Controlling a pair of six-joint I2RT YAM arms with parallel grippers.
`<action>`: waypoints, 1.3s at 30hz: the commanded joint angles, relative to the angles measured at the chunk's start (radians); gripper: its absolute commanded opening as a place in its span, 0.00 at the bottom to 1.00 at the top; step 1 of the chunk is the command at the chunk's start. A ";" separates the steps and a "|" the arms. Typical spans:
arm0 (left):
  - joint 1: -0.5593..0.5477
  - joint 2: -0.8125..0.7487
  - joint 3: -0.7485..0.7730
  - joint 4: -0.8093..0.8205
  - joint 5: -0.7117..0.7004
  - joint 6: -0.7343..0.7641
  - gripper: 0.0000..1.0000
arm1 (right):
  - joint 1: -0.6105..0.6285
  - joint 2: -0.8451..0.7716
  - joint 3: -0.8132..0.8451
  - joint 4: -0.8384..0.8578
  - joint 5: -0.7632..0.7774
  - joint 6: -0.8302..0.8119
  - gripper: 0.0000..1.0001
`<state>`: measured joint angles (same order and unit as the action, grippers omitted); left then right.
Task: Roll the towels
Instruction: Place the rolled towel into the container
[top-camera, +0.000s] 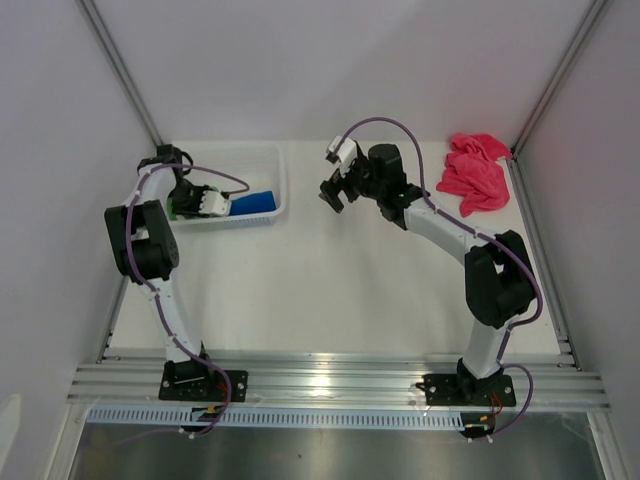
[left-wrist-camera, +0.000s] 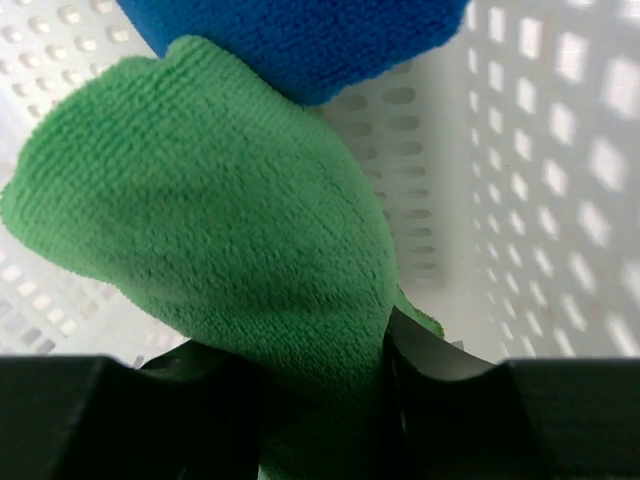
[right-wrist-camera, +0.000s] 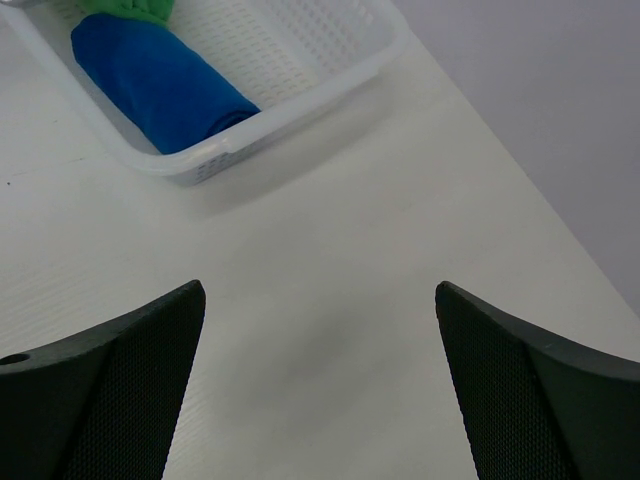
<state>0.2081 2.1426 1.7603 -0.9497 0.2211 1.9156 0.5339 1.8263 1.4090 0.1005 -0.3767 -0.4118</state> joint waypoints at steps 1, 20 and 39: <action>-0.001 0.002 -0.022 -0.003 -0.032 0.103 0.05 | 0.006 0.011 0.045 0.001 0.004 -0.015 0.99; 0.020 -0.004 0.033 0.235 -0.009 0.143 0.01 | 0.006 0.025 0.048 -0.007 0.002 -0.007 0.99; 0.045 0.019 0.093 0.212 -0.019 0.081 0.01 | 0.006 0.013 0.024 -0.002 0.001 -0.001 0.99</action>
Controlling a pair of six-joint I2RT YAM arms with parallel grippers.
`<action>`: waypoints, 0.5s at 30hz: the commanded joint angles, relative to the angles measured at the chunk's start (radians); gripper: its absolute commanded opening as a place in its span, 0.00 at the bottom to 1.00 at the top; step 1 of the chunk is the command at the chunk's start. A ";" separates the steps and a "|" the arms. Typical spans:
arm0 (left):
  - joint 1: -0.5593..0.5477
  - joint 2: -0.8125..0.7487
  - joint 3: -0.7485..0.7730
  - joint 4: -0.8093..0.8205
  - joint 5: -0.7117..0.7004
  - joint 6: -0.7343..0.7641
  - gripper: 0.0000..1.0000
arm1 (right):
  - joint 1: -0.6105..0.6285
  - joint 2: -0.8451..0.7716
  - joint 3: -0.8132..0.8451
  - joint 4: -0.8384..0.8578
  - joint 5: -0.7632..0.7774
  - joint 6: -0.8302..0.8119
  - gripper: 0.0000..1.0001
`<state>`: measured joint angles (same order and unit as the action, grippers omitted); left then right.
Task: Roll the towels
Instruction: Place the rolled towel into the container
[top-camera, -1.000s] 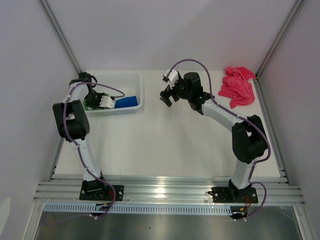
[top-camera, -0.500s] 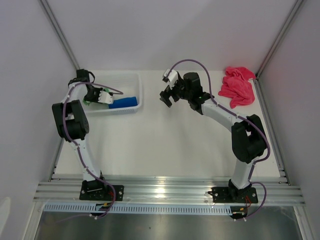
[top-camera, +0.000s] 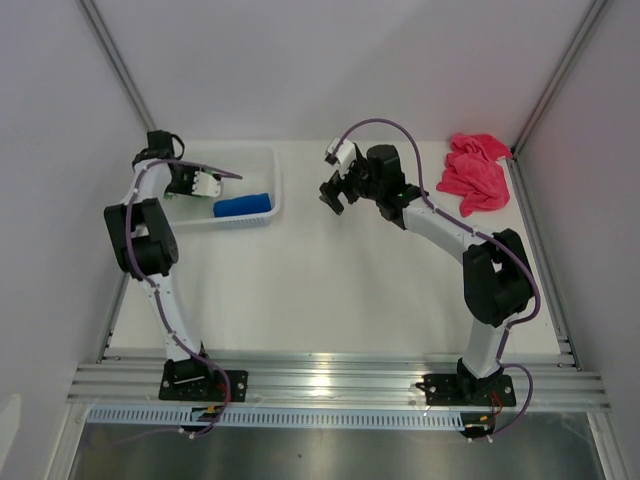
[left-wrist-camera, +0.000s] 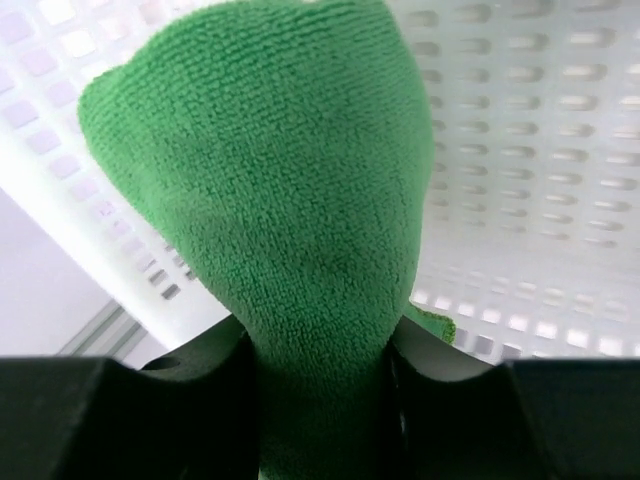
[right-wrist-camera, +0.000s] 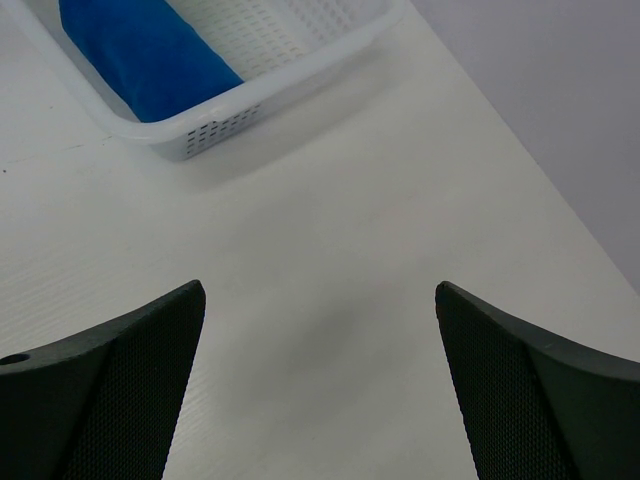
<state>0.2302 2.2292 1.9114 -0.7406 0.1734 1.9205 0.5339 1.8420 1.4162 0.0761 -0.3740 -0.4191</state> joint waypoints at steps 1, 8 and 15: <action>0.026 -0.094 -0.119 0.012 0.023 0.101 0.01 | 0.006 -0.001 0.017 0.022 0.000 0.006 0.99; 0.027 -0.141 -0.184 -0.055 0.005 0.224 0.02 | 0.006 -0.004 0.000 0.034 -0.008 0.014 0.99; 0.026 -0.175 -0.308 -0.019 -0.023 0.342 0.06 | 0.006 -0.003 -0.005 0.045 -0.013 0.017 0.99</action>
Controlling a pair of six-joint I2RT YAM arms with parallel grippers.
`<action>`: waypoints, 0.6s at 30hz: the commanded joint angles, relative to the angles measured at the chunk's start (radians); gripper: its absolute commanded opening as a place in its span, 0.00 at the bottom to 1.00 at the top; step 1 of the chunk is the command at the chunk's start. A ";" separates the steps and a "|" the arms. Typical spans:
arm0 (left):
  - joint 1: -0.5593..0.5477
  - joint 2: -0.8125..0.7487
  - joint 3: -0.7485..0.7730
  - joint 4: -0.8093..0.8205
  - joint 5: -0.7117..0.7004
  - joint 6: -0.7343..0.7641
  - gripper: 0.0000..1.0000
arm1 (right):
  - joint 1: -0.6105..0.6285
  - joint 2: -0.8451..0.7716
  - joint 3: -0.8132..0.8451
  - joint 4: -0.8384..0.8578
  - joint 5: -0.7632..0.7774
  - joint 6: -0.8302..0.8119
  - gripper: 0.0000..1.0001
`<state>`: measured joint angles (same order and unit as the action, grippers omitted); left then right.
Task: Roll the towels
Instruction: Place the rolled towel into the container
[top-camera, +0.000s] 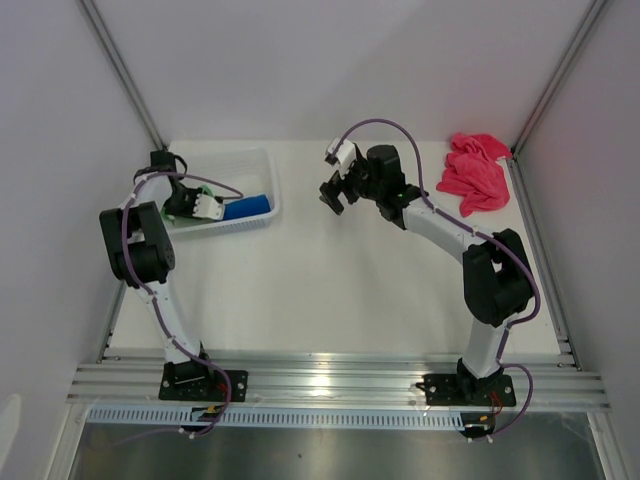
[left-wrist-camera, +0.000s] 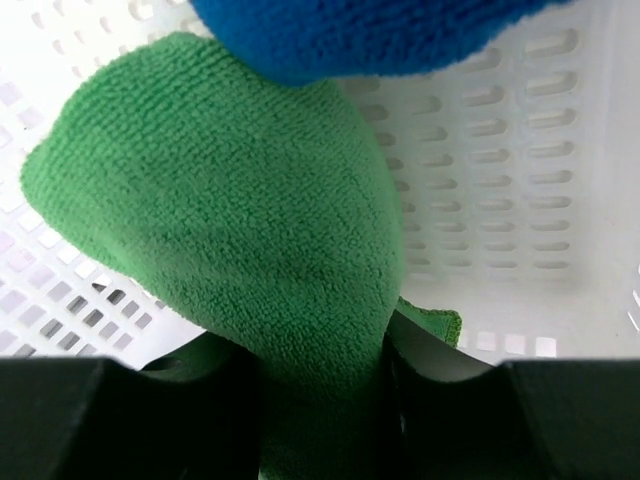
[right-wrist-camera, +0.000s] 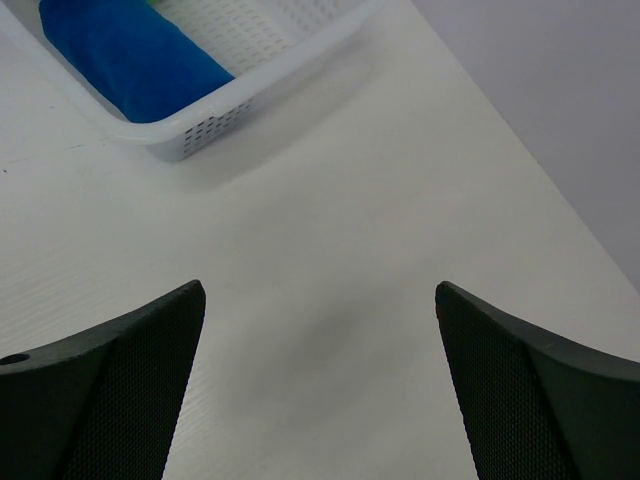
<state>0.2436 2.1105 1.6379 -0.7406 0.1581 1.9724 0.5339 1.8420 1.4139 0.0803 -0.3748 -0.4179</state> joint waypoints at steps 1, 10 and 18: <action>0.010 -0.060 -0.047 0.000 -0.012 0.301 0.08 | 0.006 -0.003 -0.003 0.042 -0.013 0.018 1.00; 0.005 -0.046 -0.064 0.089 -0.032 0.260 0.50 | 0.005 0.000 -0.004 0.044 -0.010 0.021 0.99; 0.005 -0.078 -0.116 0.142 -0.023 0.230 0.57 | 0.006 -0.006 -0.020 0.052 -0.004 0.022 0.99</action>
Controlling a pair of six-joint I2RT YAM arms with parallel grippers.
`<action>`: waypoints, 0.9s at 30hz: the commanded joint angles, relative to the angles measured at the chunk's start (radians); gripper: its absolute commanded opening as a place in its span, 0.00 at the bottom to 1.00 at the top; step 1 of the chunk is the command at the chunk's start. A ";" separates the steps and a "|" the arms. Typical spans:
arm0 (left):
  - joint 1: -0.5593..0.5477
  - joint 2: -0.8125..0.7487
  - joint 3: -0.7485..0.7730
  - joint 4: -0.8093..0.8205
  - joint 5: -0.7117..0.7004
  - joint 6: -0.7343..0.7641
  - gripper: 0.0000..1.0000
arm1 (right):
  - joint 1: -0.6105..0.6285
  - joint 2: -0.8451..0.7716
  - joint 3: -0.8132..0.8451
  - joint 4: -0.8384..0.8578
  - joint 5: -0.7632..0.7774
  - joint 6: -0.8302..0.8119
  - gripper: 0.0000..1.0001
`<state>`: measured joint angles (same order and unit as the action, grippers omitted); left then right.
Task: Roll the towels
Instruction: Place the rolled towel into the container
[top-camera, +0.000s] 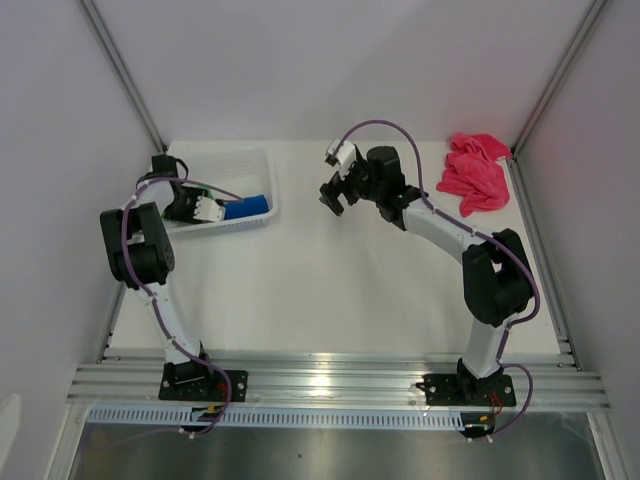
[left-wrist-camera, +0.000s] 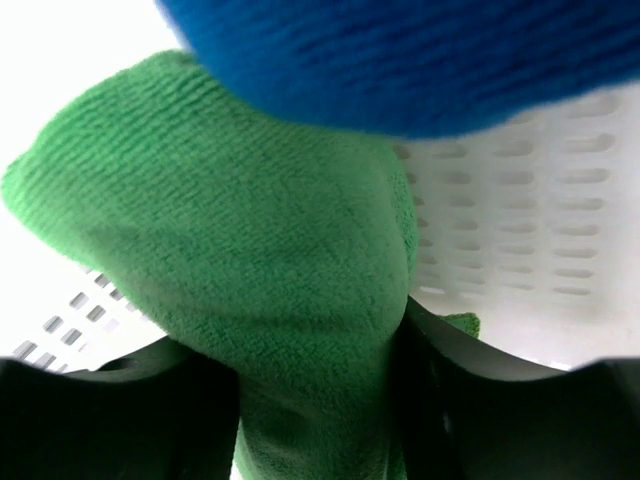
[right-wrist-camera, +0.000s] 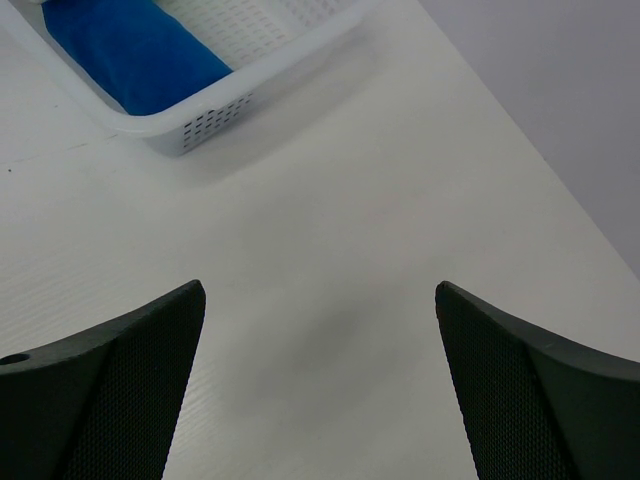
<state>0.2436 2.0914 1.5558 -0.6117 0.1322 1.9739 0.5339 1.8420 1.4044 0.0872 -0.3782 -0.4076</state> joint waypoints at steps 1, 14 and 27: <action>0.003 -0.063 -0.040 0.016 0.004 0.230 0.59 | 0.006 -0.009 -0.013 0.046 -0.001 0.009 0.99; 0.002 -0.113 -0.016 0.012 0.032 0.114 0.61 | -0.003 -0.015 -0.033 0.051 -0.007 -0.008 0.99; 0.000 -0.157 -0.011 -0.023 0.064 0.105 0.63 | -0.018 -0.024 -0.061 0.052 -0.018 -0.005 0.99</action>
<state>0.2436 2.0109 1.5173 -0.6014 0.1509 1.9739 0.5201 1.8420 1.3495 0.1020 -0.3820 -0.4080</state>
